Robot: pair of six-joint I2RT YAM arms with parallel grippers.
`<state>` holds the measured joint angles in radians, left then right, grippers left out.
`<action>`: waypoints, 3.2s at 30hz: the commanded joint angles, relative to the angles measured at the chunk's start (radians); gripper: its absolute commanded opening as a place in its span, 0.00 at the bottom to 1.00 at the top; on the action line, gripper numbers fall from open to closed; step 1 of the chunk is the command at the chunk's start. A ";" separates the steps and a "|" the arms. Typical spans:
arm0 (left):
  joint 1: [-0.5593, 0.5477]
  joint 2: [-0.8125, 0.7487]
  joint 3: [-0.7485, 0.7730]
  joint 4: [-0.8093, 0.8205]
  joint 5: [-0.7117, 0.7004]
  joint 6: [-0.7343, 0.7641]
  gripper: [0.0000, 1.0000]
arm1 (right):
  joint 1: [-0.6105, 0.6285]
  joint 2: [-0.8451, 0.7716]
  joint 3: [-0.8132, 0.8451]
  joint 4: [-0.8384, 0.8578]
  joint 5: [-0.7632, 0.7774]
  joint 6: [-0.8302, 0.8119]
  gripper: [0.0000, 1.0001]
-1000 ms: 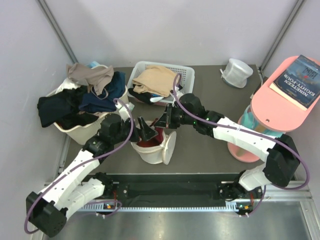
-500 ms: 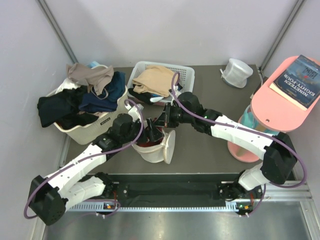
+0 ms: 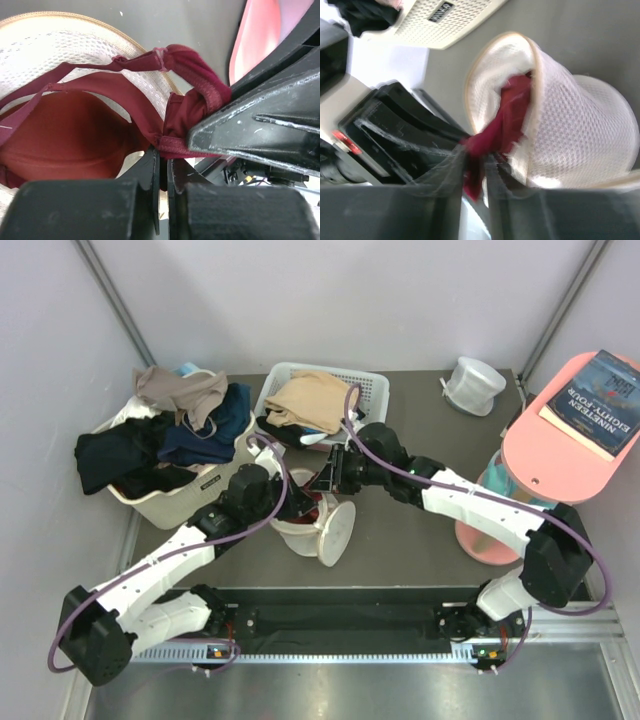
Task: Unzip the laundry bag and remove the bra
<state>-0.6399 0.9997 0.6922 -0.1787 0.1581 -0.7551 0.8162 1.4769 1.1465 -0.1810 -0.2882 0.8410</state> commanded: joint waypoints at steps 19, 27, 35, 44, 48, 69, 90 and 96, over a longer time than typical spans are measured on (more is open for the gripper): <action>0.006 -0.032 -0.014 0.068 -0.061 -0.096 0.00 | -0.072 -0.069 -0.105 -0.052 0.017 -0.085 0.68; 0.006 -0.038 -0.029 0.091 -0.035 -0.105 0.00 | -0.046 0.005 -0.062 -0.005 -0.054 -0.114 0.67; 0.006 -0.044 -0.039 0.094 -0.034 -0.107 0.00 | -0.026 0.036 -0.053 0.031 -0.121 -0.137 0.33; 0.006 -0.096 -0.048 0.051 -0.084 -0.113 0.09 | -0.025 0.039 -0.050 -0.081 -0.037 -0.157 0.00; 0.006 -0.113 -0.062 0.048 -0.092 -0.125 0.20 | -0.031 0.045 -0.045 -0.101 -0.014 -0.152 0.00; 0.008 -0.115 0.139 0.027 -0.187 -0.049 0.00 | -0.046 0.085 -0.077 -0.209 0.096 -0.171 0.00; 0.120 -0.210 0.305 -0.027 -0.164 -0.098 0.00 | -0.088 0.177 -0.168 -0.252 0.205 -0.227 0.00; 0.138 -0.248 0.317 -0.074 -0.189 -0.084 0.00 | -0.095 0.197 -0.195 -0.250 0.219 -0.240 0.00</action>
<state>-0.5320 0.8398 0.8970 -0.4320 0.0360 -0.8375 0.7547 1.6135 1.0309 -0.2417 -0.1890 0.6640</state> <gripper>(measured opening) 0.044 0.009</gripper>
